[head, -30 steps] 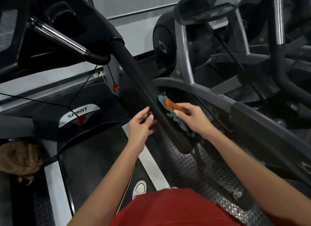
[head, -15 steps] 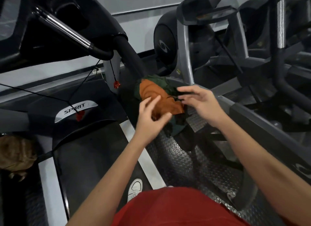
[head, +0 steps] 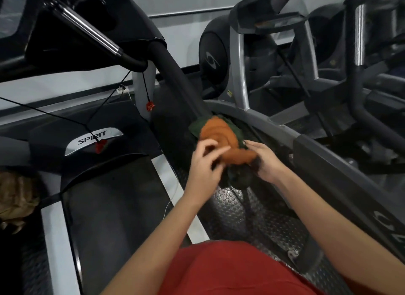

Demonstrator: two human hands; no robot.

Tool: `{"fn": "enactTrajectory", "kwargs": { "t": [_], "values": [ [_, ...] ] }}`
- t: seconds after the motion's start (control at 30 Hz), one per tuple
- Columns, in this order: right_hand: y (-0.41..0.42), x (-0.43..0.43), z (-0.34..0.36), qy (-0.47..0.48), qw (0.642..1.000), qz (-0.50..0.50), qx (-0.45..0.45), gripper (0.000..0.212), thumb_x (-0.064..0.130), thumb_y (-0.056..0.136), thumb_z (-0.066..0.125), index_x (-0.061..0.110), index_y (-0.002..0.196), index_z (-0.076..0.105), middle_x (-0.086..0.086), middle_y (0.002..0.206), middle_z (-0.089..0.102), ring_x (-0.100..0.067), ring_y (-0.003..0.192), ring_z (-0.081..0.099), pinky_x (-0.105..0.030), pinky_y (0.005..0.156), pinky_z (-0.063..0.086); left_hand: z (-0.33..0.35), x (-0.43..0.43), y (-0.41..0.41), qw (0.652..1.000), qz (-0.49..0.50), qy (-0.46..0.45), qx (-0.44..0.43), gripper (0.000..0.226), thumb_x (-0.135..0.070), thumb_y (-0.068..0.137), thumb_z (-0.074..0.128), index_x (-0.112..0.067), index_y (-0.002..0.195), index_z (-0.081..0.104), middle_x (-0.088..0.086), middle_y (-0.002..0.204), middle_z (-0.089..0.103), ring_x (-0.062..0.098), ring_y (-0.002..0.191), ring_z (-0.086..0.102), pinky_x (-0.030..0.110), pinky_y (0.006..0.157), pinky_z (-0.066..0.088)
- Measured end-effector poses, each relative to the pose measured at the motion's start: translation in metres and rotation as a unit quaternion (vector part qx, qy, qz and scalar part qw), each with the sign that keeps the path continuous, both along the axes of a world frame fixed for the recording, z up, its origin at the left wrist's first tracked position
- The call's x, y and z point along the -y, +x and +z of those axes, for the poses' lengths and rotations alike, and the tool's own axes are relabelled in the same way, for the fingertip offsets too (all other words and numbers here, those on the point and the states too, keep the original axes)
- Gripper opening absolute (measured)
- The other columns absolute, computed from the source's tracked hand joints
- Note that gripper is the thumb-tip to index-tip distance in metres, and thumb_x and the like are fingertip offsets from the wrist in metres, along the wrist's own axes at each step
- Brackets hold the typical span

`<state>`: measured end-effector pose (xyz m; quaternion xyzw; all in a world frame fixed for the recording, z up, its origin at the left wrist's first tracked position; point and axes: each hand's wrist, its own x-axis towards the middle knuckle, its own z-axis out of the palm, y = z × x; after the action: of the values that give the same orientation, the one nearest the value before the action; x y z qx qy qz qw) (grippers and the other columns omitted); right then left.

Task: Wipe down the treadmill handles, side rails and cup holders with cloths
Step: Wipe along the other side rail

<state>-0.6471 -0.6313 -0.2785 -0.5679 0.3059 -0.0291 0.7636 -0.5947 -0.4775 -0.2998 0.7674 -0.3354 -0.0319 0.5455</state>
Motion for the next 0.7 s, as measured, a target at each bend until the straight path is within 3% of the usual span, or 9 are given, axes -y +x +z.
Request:
{"fn": "enactTrajectory", "kwargs": {
  "t": [0.07,0.13,0.2,0.27,0.4,0.53,0.6,0.7],
  "values": [
    [0.000,0.000,0.000,-0.008,1.000,-0.002,-0.017,0.026,0.006,0.096,0.042,0.016,0.087,0.065,0.006,0.062,0.070,-0.005,0.054,0.064,-0.014,0.048,0.049,0.006,0.007,0.019,0.998,0.059,-0.002,-0.033,0.043,-0.012,0.081,0.063,-0.012,0.123,0.060,0.006,0.122,0.043,0.011,0.117,0.040,0.026,0.106,0.032],
    [-0.002,0.000,-0.003,-0.019,0.999,0.022,-0.022,0.027,0.009,0.096,0.043,0.020,0.091,0.067,0.008,0.068,0.072,-0.002,0.059,0.066,-0.014,0.050,0.050,0.013,0.010,0.031,0.992,0.082,-0.009,-0.096,0.047,-0.014,0.085,0.066,-0.014,0.130,0.053,0.006,0.128,0.038,0.006,0.120,0.033,0.008,0.103,0.023],
    [-0.003,-0.001,-0.007,-0.032,0.999,0.027,-0.021,0.028,0.006,0.095,0.043,0.021,0.091,0.066,0.009,0.070,0.072,-0.002,0.062,0.066,-0.015,0.054,0.052,0.012,0.007,0.027,0.992,0.076,-0.018,-0.095,0.046,-0.014,0.083,0.069,-0.015,0.127,0.057,0.003,0.123,0.037,0.005,0.118,0.034,-0.003,0.097,0.020],
    [-0.004,-0.001,-0.010,-0.039,0.999,0.015,-0.017,0.029,0.002,0.094,0.041,0.017,0.085,0.064,0.007,0.066,0.071,-0.008,0.061,0.065,-0.018,0.057,0.053,0.004,0.002,0.005,0.996,0.055,-0.037,-0.059,0.042,-0.015,0.076,0.073,-0.015,0.117,0.064,0.003,0.116,0.039,0.005,0.114,0.038,-0.001,0.098,0.022],
    [-0.005,0.001,-0.007,0.076,0.997,0.018,0.014,0.042,0.014,0.096,0.032,0.011,0.076,0.069,-0.001,0.065,0.071,-0.011,0.058,0.067,-0.019,0.056,0.054,-0.010,-0.006,-0.031,0.999,-0.008,-0.039,-0.021,0.032,-0.016,0.073,0.070,-0.016,0.105,0.071,-0.001,0.110,0.042,0.004,0.107,0.044,0.007,0.098,0.029],
    [-0.005,0.000,-0.012,-0.044,0.999,0.019,0.007,0.023,0.005,0.093,0.044,0.011,0.088,0.065,0.002,0.071,0.072,-0.009,0.064,0.067,-0.024,0.064,0.056,-0.002,0.003,0.002,0.999,0.033,-0.031,-0.007,0.029,-0.005,0.075,0.065,-0.007,0.103,0.071,0.003,0.108,0.048,0.002,0.105,0.044,0.004,0.097,0.029],
    [-0.005,0.001,-0.013,-0.055,0.998,0.033,-0.011,0.022,0.010,0.095,0.046,0.021,0.096,0.066,0.006,0.079,0.073,-0.005,0.072,0.067,-0.022,0.070,0.054,0.005,0.008,0.022,0.995,0.089,-0.042,-0.033,0.030,0.001,0.079,0.061,-0.004,0.108,0.068,0.009,0.113,0.051,0.005,0.108,0.044,0.000,0.096,0.027],
    [-0.007,0.006,-0.012,-0.049,0.997,0.058,-0.016,0.023,0.016,0.095,0.047,0.027,0.103,0.066,0.007,0.090,0.073,-0.007,0.084,0.066,-0.025,0.080,0.051,0.005,0.007,0.033,0.987,0.121,-0.063,-0.081,0.035,0.002,0.085,0.059,-0.010,0.118,0.063,-0.001,0.118,0.047,0.005,0.112,0.043,-0.001,0.096,0.028]
  ]
}}
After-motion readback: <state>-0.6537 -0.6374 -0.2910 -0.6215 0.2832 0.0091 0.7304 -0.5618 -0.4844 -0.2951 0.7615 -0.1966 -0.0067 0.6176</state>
